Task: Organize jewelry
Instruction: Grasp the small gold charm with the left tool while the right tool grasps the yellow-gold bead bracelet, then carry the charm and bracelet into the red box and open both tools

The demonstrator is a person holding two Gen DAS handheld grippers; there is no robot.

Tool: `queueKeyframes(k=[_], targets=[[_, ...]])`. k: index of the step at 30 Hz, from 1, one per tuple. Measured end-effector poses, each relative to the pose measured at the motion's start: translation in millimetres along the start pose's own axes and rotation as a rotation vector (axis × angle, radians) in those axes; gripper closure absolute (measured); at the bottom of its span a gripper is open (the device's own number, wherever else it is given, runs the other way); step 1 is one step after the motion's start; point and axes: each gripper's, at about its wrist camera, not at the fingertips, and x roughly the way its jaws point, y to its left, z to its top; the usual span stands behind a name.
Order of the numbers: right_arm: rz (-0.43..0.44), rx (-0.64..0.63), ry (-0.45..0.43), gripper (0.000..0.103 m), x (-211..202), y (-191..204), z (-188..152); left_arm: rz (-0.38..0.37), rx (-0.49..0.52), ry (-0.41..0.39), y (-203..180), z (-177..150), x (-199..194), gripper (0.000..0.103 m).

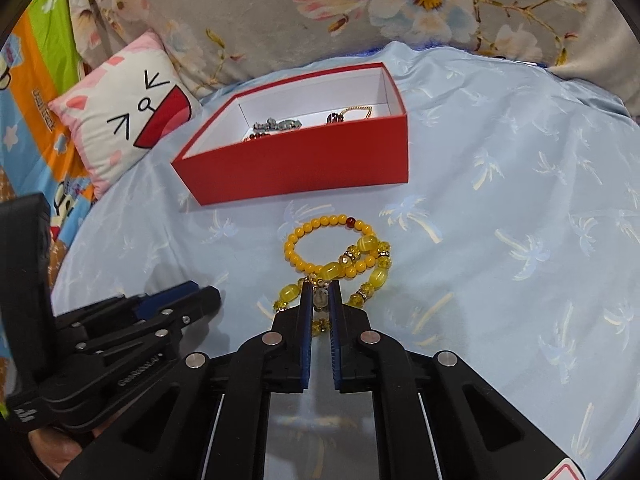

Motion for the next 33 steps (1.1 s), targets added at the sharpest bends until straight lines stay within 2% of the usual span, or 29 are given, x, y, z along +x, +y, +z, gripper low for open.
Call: queueKeyframes(k=[1,6,21,26,33], targets=[[0.002,0.007,-0.004,0.096,-2.5,-1.2,0.4,-0.004,0.005,0.002,-1.0,-0.3,0.1,0.087],[0.012,0.022,-0.011,0.096,-7.6,-2.4,0.4,-0.006,0.008,-0.001,-2.3,-0.5,0.0,0.089],[0.036,0.022,-0.039,0.096,-21.4,1.3,5.2,-0.027,0.001,-0.023,-1.2,5.6,-13.6,0.091],[0.052,0.021,-0.067,0.096,-27.8,-0.3,24.2,-0.034,0.004,-0.067,-2.5,25.9,-30.6,0.091],[0.051,-0.013,-0.125,0.096,-27.7,3.2,66.9,-0.025,0.010,-0.153,-0.1,73.6,-44.8,0.091]])
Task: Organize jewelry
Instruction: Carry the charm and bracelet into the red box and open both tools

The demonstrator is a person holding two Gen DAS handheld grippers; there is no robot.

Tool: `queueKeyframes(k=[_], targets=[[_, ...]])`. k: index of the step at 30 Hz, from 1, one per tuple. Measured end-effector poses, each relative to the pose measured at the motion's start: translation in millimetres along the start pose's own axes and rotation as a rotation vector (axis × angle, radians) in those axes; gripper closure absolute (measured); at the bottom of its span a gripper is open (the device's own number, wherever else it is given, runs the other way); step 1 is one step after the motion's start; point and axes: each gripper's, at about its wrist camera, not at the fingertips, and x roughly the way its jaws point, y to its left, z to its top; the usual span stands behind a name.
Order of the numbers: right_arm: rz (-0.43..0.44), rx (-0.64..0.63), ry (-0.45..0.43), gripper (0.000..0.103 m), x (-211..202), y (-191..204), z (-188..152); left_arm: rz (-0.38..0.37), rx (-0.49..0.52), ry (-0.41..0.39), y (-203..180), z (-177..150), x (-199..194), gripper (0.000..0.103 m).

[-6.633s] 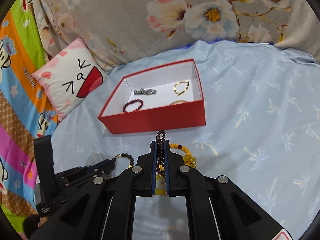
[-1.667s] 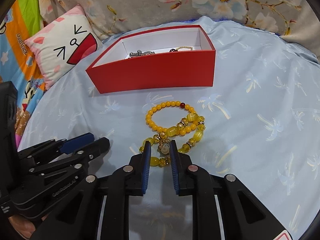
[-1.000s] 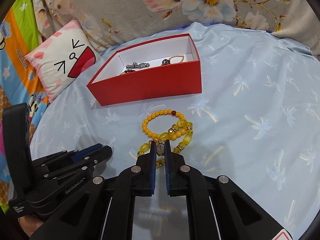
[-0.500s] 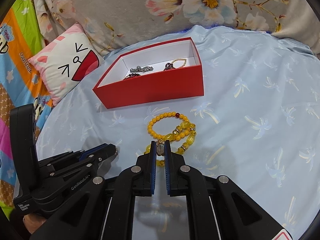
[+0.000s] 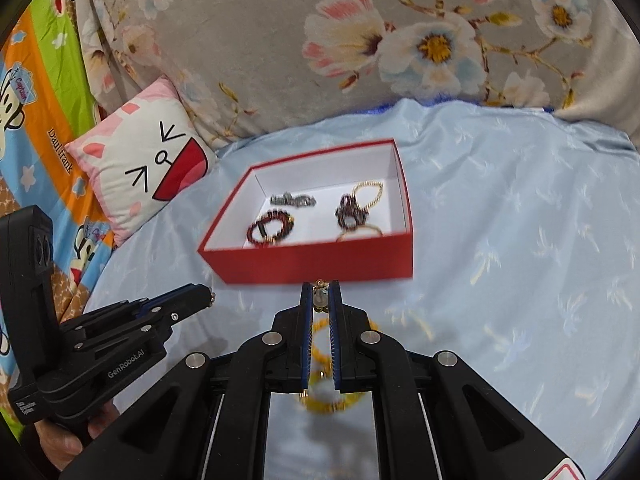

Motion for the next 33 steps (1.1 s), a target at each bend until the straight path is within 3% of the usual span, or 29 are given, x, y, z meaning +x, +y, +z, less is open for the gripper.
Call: queueKeyframes(k=[10,25,27,28,30,31,33], targets=[[0.007,-0.031,-0.009,0.096,45.0,12.9,47.0,0.033,0.007,-0.044,9.0,51.7,31.6,0.091],[-0.024,-0.032,0.059,0.094,102.6,9.1,51.6,0.050,0.004,0.016,21.8,54.5,83.5,0.090],[-0.032,-0.025,0.045,0.087,102.2,8.0,52.4,0.051,0.006,0.020,21.9,53.8,84.8,0.089],[-0.034,-0.021,0.041,0.079,101.3,7.7,52.9,0.054,0.005,0.012,22.1,53.0,83.8,0.087],[-0.041,-0.011,0.022,0.065,96.3,5.5,53.9,0.068,0.003,0.001,22.2,52.2,81.5,0.074],[-0.043,-0.007,0.011,0.064,92.7,4.5,54.0,0.071,-0.002,-0.004,23.0,52.0,79.7,0.067],[-0.041,-0.002,0.000,0.063,84.8,2.4,52.9,0.069,-0.011,-0.007,24.6,51.4,76.4,0.067]])
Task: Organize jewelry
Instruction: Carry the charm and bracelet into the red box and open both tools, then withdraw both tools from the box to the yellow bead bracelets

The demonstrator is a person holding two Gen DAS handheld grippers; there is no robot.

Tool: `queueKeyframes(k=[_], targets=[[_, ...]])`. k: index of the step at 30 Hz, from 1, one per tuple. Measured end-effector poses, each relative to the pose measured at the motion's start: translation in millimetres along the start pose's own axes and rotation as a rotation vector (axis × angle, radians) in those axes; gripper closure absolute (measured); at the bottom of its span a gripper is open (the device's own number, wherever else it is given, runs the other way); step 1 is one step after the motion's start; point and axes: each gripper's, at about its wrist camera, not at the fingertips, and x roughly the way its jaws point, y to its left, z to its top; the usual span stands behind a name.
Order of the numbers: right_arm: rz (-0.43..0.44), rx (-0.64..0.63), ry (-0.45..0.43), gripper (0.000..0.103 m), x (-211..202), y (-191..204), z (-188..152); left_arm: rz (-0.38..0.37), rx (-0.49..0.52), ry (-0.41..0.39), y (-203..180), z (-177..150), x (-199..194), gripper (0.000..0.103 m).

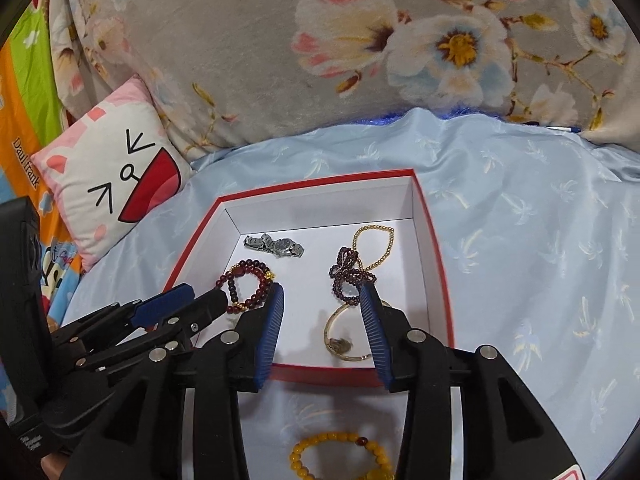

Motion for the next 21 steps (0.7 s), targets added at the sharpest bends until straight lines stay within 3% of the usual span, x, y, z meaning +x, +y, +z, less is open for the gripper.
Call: queueKeyframes(k=[10,21], targets=[[0.014,0.045,0.028,0.064,-31.6,-15.5,-40.4,-0.007,0.007,-0.020,-3.1,-26.3,-30.1,0.065],[-0.007,0.059,0.072,0.064,-52.7,-23.1,-78.9,-0.045,-0.010,0.011,-10.0,-51.6,-53.8,0.063]])
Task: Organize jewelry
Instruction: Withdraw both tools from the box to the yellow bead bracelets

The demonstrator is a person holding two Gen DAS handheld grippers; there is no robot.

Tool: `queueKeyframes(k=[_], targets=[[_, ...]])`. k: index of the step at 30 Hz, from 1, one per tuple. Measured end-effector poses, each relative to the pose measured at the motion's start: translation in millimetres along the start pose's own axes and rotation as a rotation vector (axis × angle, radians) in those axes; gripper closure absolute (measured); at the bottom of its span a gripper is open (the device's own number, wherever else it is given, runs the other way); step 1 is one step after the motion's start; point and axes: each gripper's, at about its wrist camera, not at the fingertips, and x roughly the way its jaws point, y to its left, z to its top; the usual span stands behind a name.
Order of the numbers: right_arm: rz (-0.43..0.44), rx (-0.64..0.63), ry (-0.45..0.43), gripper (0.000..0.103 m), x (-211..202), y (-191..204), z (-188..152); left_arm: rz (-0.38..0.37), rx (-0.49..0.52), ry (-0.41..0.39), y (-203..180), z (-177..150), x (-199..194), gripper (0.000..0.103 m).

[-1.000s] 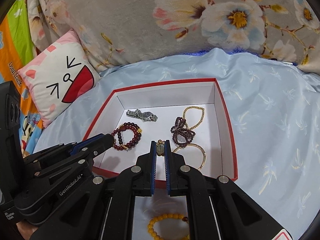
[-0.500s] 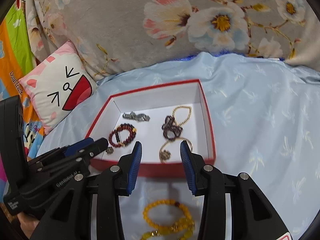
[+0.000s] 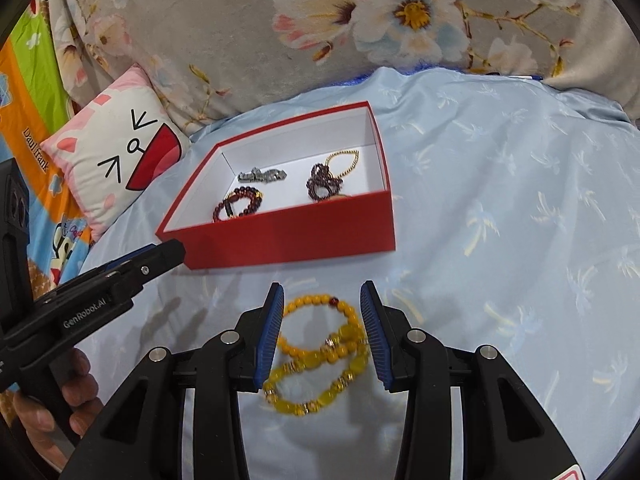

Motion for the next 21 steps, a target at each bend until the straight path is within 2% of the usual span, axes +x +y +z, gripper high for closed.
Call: queueKeyframes(k=[11,21], targets=[[-0.036,-0.015,0.070,0.069,9.0,-1.9,-37.1,-0.012,0.022,0.081,-13.2,-36.6,6.3,0.063],[-0.055,0.001,0.090,0.081,19.7,-11.7,-42.2,-0.017,0.019,0.108,-13.6,-46.1,11.8,0.063]])
